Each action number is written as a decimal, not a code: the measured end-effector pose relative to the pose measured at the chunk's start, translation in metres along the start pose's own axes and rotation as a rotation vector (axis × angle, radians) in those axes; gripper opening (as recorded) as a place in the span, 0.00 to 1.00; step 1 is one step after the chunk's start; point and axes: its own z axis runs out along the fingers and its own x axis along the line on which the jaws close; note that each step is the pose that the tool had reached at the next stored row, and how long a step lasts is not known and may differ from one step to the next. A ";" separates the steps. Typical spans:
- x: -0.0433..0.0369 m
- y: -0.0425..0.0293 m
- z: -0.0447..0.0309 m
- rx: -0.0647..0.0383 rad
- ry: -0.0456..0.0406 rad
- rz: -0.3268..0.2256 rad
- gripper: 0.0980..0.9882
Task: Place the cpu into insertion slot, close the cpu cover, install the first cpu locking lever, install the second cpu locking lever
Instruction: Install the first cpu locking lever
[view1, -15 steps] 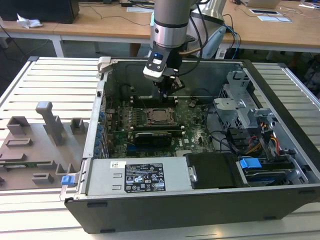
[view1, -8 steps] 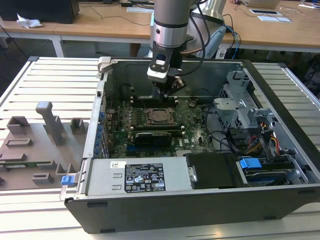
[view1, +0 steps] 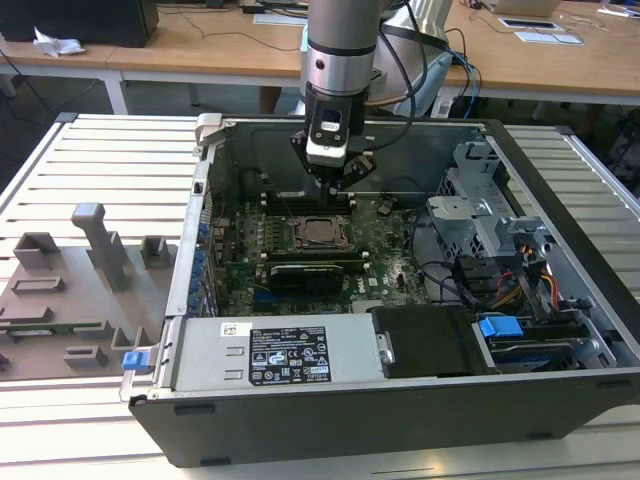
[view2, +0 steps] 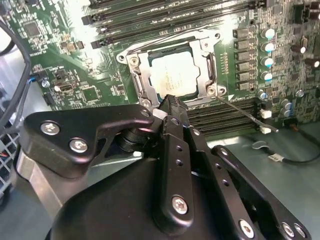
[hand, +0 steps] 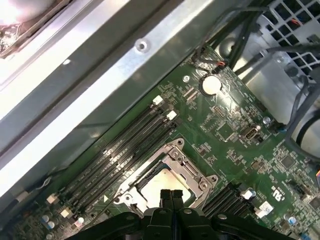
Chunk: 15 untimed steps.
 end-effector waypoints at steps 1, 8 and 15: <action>0.0000 0.0000 0.0000 0.000 -0.0001 -0.011 0.01; 0.0000 0.0000 0.0000 -0.004 -0.0012 -0.128 0.01; 0.0000 0.0000 0.0000 -0.009 -0.0029 -0.293 0.01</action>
